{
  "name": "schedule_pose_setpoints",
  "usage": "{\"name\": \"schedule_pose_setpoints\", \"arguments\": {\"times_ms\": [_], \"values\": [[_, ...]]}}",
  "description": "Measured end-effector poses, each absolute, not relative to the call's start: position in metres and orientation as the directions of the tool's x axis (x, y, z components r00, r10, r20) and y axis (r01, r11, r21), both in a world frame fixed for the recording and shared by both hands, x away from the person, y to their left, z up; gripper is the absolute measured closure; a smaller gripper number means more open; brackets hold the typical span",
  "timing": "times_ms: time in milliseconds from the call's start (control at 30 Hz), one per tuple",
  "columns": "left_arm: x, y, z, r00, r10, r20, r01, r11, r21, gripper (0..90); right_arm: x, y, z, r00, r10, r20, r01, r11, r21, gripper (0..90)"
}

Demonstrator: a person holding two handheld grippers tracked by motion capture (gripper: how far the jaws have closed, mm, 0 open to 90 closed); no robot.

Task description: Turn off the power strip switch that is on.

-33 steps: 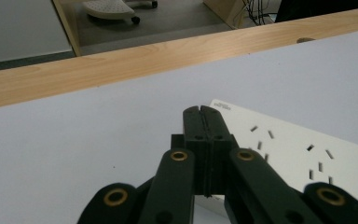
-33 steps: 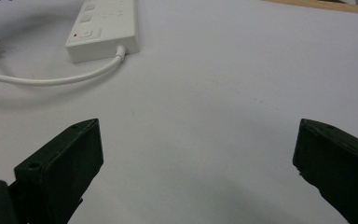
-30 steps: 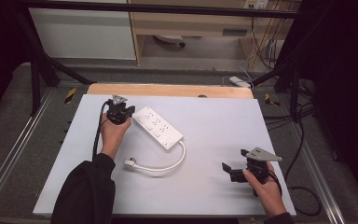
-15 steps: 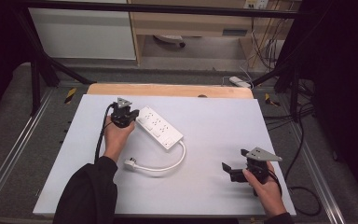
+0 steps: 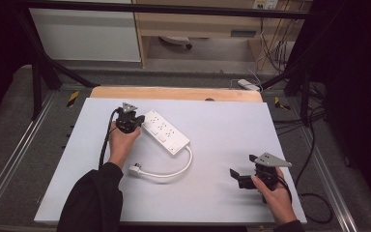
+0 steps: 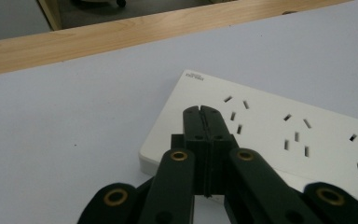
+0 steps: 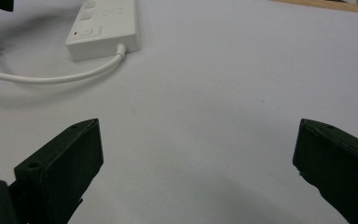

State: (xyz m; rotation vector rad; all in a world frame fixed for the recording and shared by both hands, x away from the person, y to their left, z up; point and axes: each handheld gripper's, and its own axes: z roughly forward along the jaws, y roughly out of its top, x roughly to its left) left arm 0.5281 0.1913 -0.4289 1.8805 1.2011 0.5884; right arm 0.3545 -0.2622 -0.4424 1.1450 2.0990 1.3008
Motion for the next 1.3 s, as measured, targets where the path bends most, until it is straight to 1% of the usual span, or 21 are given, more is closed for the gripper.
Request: {"name": "schedule_pose_setpoints", "arguments": {"times_ms": [400, 900, 1300], "values": [[0.5301, 0.1892, -0.4328, 0.435, 0.899, -0.055, 0.527, -0.205, 0.825, 90.0, 0.3547, -0.2621, -0.4428, -0.577, 0.813, 0.071, 0.426, 0.226, 0.876, 2.1], [0.5307, 0.1877, -0.4366, 0.44, 0.897, -0.046, 0.533, -0.219, 0.817, 90.0, 0.3547, -0.2622, -0.4428, -0.578, 0.813, 0.073, 0.427, 0.224, 0.876, 2.1], [0.5305, 0.1887, -0.438, 0.435, 0.899, -0.053, 0.533, -0.209, 0.82, 90.0, 0.3547, -0.2622, -0.4428, -0.58, 0.811, 0.075, 0.428, 0.226, 0.875, 2.1]]}}
